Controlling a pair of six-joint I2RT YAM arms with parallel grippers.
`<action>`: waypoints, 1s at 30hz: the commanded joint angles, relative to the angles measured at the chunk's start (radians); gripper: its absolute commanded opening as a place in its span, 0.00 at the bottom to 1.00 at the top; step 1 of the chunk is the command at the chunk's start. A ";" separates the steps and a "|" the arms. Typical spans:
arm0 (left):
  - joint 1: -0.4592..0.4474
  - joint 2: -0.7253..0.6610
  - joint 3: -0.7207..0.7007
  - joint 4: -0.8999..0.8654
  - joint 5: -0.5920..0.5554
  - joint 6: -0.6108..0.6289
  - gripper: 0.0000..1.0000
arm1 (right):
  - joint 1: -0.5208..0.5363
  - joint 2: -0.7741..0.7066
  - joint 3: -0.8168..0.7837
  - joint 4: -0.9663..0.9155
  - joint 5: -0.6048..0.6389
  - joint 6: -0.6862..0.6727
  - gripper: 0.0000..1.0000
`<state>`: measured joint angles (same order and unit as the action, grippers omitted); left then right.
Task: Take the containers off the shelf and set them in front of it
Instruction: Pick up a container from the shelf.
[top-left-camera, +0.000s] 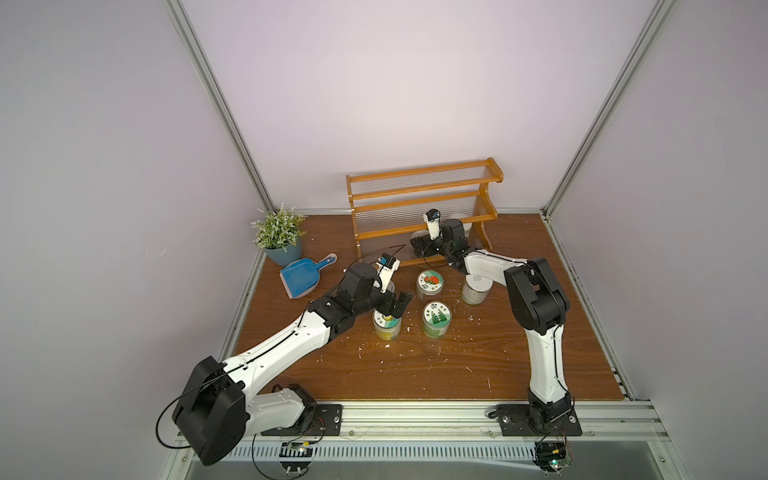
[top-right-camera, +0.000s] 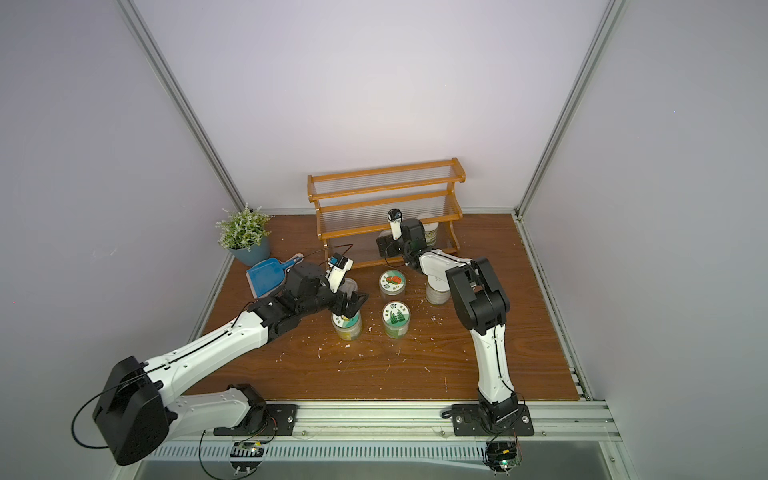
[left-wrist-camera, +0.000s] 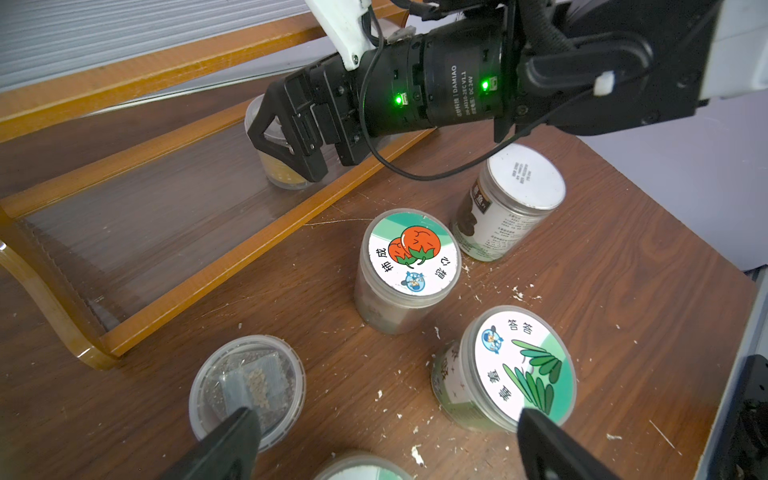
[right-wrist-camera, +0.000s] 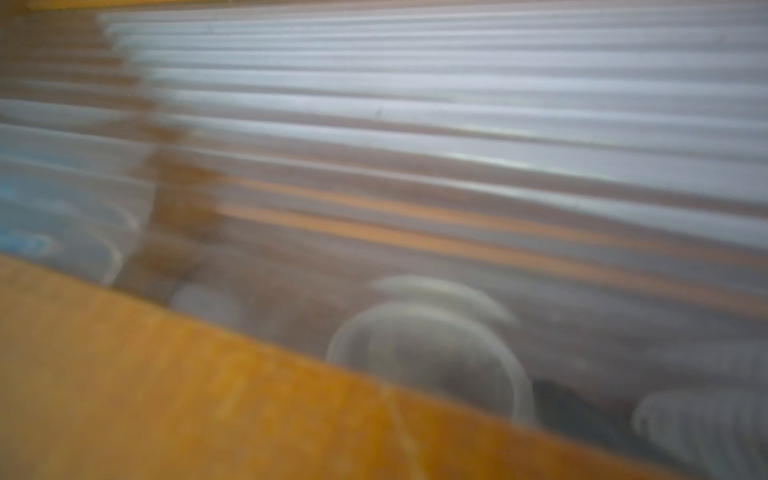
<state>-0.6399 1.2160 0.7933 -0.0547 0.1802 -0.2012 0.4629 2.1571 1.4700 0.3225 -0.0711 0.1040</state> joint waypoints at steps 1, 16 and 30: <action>0.013 0.015 -0.010 -0.015 0.006 0.011 1.00 | 0.000 0.012 0.057 -0.030 0.035 -0.014 0.99; 0.014 0.046 -0.008 -0.013 0.016 0.017 1.00 | 0.000 0.050 0.090 -0.037 0.053 -0.032 0.95; 0.014 0.054 -0.010 -0.012 0.020 0.019 1.00 | 0.000 -0.019 0.035 -0.037 0.037 -0.047 0.85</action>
<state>-0.6376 1.2694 0.7929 -0.0597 0.1875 -0.1932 0.4629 2.2059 1.5269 0.2893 -0.0311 0.0727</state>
